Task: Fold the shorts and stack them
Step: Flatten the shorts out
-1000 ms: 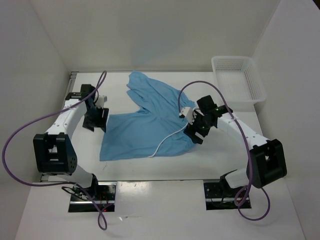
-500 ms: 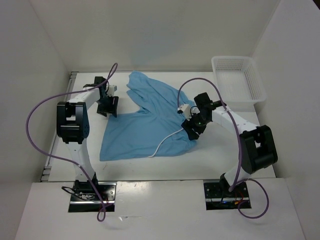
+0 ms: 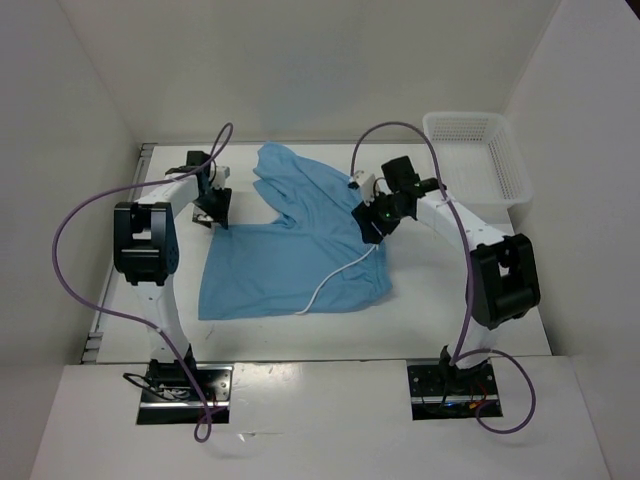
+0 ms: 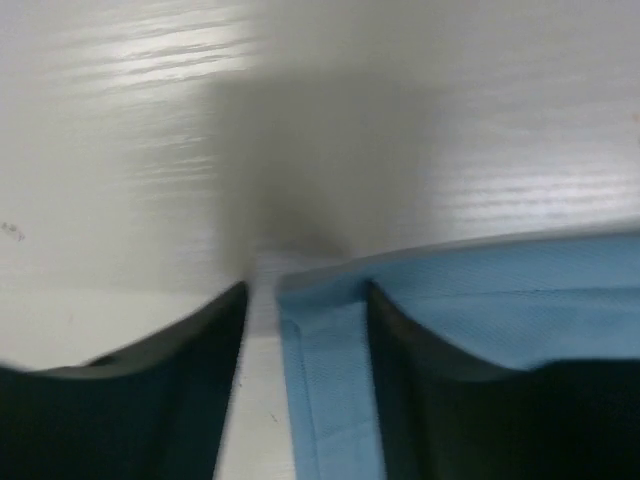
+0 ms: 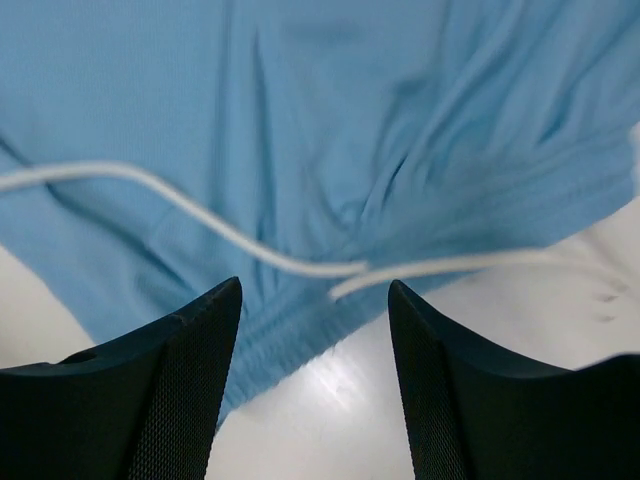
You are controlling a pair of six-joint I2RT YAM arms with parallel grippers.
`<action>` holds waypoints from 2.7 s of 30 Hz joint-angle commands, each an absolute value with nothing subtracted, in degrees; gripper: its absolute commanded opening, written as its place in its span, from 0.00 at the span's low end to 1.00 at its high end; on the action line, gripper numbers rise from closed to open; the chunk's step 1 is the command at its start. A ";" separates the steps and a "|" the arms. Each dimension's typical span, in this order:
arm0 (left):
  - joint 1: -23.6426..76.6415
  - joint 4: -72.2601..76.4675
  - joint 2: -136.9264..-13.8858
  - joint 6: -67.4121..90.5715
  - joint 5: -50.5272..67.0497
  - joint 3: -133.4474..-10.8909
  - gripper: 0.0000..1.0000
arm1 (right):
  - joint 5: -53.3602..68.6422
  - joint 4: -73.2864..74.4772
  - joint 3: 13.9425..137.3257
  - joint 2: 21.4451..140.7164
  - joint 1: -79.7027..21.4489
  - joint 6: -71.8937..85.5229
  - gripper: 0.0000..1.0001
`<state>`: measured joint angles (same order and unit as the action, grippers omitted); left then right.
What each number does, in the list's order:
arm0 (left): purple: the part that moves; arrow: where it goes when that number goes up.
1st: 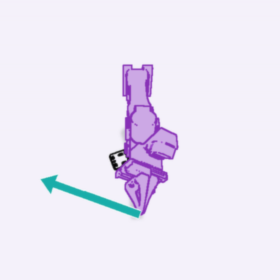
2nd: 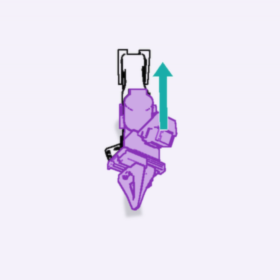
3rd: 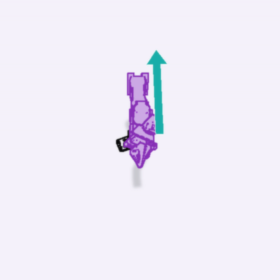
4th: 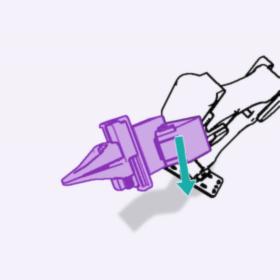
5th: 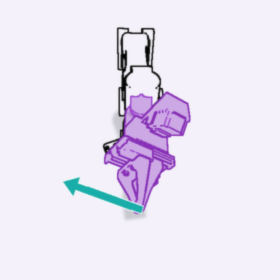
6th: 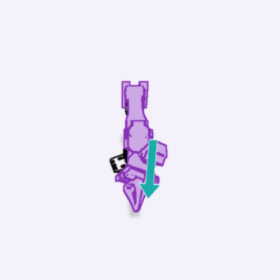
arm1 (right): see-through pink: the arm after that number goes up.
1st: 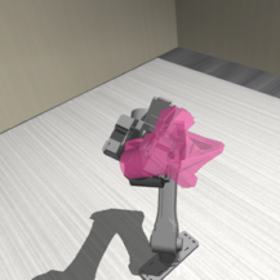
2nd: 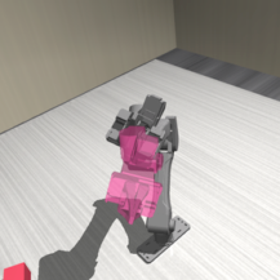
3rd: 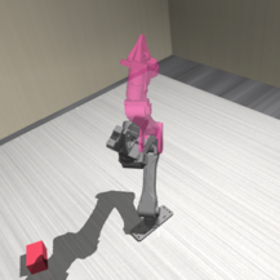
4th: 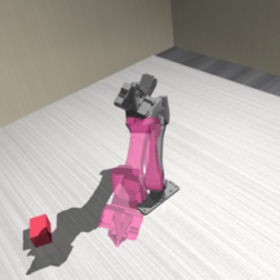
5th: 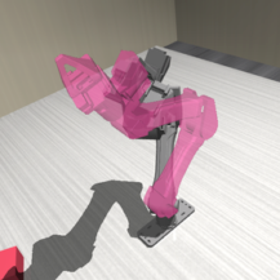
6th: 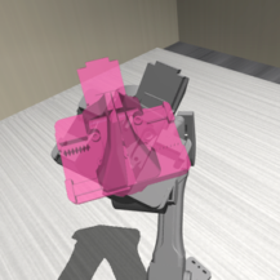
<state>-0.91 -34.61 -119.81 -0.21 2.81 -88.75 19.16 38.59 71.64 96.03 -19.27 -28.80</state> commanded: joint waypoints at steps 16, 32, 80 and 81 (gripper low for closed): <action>3.77 -36.47 -137.45 0.00 14.94 -121.71 0.78 | 8.88 18.63 95.09 114.95 -18.37 -4.65 0.56; 7.82 -40.68 -150.02 0.00 7.12 -133.69 0.39 | 8.27 18.63 92.72 114.26 -17.84 -6.42 0.47; 4.39 -45.97 -158.46 0.00 1.32 -161.01 0.85 | -2.37 13.62 95.98 122.96 -16.79 -7.91 0.49; 5.00 -45.36 -159.34 0.00 0.27 -161.02 0.87 | -2.37 13.62 95.98 122.96 -16.09 -7.91 0.49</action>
